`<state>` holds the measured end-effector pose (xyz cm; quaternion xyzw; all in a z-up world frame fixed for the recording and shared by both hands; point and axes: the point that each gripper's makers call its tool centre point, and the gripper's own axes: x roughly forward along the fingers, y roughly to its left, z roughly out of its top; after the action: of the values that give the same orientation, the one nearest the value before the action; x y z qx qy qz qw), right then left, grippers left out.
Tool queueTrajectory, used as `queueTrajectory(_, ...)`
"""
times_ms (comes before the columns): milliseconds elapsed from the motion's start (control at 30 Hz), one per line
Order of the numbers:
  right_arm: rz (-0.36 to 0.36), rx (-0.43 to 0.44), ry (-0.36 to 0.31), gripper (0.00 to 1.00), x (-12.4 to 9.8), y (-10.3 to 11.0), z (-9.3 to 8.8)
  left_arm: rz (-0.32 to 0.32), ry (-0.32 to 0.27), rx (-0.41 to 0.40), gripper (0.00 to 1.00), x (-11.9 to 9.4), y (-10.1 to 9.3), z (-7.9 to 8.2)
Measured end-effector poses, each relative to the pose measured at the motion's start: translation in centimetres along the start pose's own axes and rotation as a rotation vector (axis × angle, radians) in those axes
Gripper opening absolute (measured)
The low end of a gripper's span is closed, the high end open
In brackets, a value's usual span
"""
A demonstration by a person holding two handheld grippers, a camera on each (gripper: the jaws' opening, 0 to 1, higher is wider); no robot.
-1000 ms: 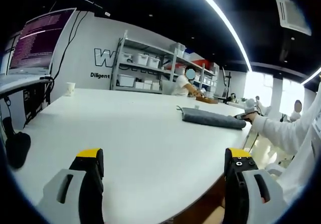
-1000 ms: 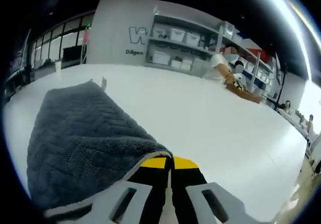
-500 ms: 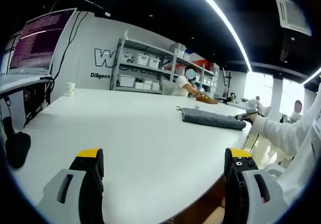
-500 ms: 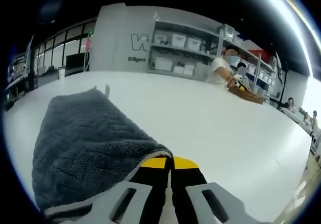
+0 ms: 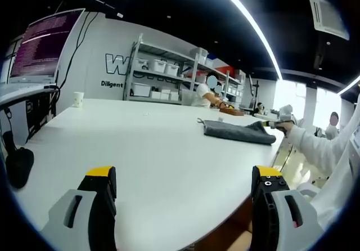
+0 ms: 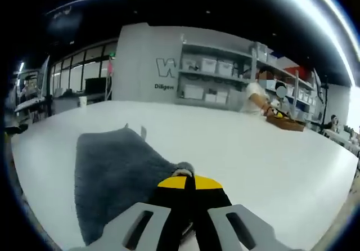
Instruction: Open the folded towel by lifting each exposed corner and separating the folded layers until the towel lies flat within the target outline without major curled edges
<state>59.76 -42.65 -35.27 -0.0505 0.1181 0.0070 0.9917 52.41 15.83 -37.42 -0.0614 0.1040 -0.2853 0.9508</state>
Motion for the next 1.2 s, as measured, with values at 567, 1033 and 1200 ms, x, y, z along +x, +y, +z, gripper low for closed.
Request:
queueTrajectory(567, 0.290, -0.032, -0.130, 0.00, -2.1, 11.5, 6.1, 0.007, 0.015, -0.001, 0.99, 0.2, 0.0, -0.3)
queueTrajectory(1033, 0.478, -0.056, -0.132, 0.00, -3.6, 19.1, 6.3, -0.005, 0.027, 0.007, 0.99, 0.7, -0.7, -0.3)
queueTrajectory(1200, 0.516, -0.053, -0.117, 0.00, -3.1, 21.4, 5.5, -0.010, 0.028, 0.010, 0.99, 0.8, -0.9, -0.2)
